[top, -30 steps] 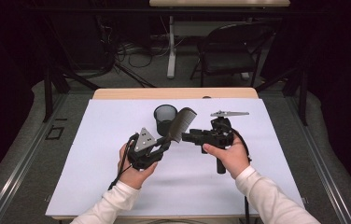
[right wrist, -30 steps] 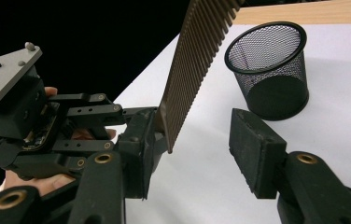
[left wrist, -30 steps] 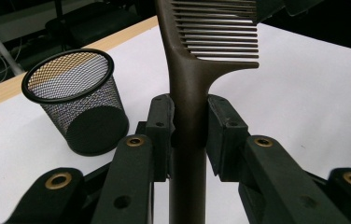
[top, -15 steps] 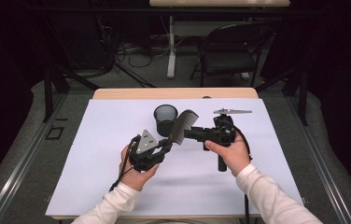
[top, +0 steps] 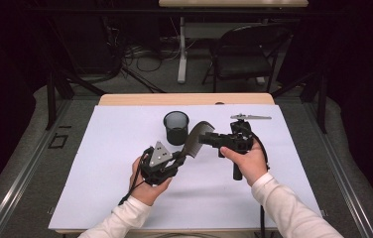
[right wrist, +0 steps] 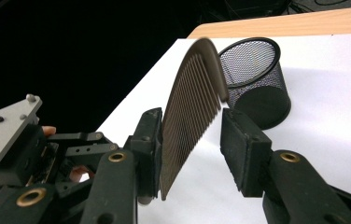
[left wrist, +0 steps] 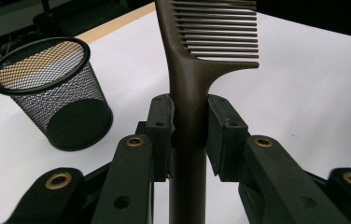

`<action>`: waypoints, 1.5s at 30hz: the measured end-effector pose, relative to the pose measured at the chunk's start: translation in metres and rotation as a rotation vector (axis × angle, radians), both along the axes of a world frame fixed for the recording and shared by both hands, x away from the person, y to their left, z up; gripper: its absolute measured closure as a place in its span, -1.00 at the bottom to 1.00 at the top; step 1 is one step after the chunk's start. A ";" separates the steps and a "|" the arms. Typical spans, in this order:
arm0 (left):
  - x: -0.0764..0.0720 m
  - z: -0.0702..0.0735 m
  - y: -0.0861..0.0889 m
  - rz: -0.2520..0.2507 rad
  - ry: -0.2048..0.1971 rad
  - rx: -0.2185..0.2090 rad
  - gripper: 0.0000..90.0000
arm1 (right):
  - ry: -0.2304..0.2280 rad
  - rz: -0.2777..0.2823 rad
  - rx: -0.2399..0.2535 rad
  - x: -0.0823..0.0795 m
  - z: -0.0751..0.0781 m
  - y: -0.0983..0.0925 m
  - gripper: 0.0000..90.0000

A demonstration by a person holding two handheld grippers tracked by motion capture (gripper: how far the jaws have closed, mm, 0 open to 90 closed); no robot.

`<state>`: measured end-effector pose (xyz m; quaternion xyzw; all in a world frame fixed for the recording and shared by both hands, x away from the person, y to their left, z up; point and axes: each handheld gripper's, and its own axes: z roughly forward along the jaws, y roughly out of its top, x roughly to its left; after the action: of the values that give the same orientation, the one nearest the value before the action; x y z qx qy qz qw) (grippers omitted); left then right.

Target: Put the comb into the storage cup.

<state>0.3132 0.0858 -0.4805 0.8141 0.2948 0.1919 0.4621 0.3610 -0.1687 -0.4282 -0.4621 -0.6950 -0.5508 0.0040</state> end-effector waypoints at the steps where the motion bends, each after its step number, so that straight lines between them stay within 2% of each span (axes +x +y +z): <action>1: 0.000 -0.001 -0.001 0.000 0.001 -0.001 0.61 | -0.001 -0.001 0.000 0.000 0.000 0.000 0.32; 21: -0.004 -0.004 -0.007 -0.016 0.006 0.012 0.61 | -0.008 -0.017 -0.015 0.002 -0.001 -0.002 0.57; 45: -0.006 -0.004 -0.008 -0.018 0.017 0.000 0.61 | 0.022 -0.032 0.029 0.001 -0.002 -0.001 0.74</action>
<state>0.3076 0.0779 -0.4843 0.8184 0.2915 0.1807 0.4610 0.3623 -0.1696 -0.4307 -0.4790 -0.6795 -0.5557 0.0097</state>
